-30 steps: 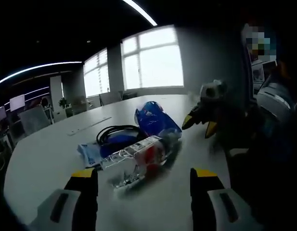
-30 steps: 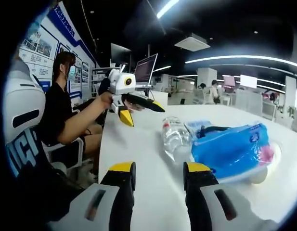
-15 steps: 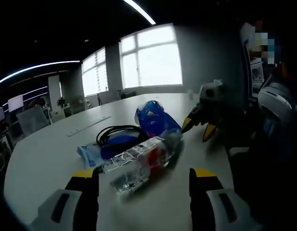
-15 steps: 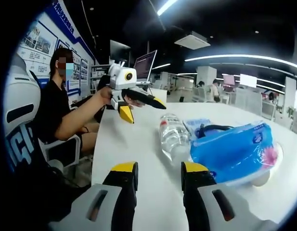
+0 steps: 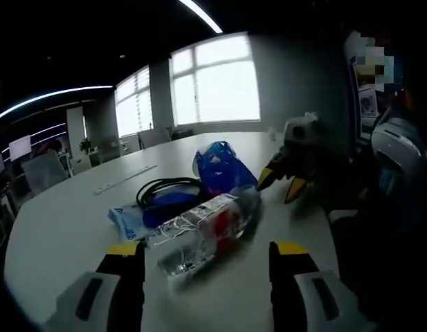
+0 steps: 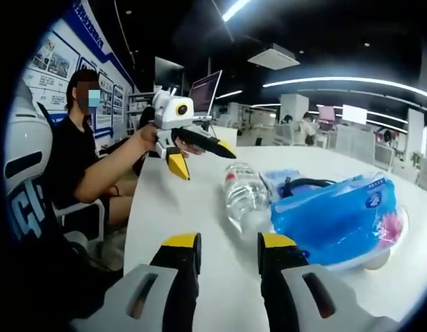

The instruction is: Arrange the tabletop items into an orderly group along one side of the table until the central work area is clear of visible clutter.

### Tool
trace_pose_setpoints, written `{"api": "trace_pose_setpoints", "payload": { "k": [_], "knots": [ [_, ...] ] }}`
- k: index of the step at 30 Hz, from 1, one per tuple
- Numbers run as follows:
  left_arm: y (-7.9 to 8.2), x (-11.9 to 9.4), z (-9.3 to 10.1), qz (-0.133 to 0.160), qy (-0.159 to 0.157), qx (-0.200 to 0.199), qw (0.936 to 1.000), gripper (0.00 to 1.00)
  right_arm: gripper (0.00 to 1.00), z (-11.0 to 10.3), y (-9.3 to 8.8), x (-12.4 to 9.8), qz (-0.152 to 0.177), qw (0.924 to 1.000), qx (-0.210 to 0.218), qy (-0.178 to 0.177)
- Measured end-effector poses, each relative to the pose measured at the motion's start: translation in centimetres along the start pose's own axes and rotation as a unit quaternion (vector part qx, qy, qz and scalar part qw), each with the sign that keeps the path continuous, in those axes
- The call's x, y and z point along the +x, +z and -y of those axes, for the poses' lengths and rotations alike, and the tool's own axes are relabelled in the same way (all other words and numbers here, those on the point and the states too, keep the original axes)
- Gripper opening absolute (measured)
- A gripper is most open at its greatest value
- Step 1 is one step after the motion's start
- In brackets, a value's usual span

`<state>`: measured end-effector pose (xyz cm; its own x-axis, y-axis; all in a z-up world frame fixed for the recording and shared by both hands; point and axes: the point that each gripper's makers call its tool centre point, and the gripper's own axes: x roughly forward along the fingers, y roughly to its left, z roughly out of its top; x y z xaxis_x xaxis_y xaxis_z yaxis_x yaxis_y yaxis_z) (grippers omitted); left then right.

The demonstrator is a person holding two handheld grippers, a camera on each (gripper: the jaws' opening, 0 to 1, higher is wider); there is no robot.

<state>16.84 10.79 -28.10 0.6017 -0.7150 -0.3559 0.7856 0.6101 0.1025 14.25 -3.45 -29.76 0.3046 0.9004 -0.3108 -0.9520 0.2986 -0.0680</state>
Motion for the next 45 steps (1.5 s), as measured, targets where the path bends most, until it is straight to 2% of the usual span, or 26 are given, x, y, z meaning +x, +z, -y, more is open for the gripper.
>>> {"api": "trace_pose_setpoints", "payload": {
  "k": [10, 17, 30, 45],
  "knots": [
    [0.1, 0.6, 0.0, -0.005, -0.006, 0.008, 0.9999, 0.70, 0.25, 0.2, -0.1, 0.9, -0.010, 0.9997, -0.016, -0.014],
    [1.1, 1.0, -1.1, -0.007, -0.003, 0.017, 0.9998, 0.69, 0.22, 0.7, -0.2, 0.9, -0.011, 0.9995, -0.014, -0.026],
    [0.3, 2.0, -1.3, -0.026, -0.016, 0.021, 0.9993, 0.68, 0.25, 2.0, -0.4, 1.0, -0.011, 0.9984, -0.013, -0.053],
    [-0.1, 1.9, -1.4, -0.026, -0.017, 0.019, 0.9993, 0.67, 0.25, 2.3, -0.5, 1.6, -0.011, 0.9984, -0.011, -0.054]
  ]
}}
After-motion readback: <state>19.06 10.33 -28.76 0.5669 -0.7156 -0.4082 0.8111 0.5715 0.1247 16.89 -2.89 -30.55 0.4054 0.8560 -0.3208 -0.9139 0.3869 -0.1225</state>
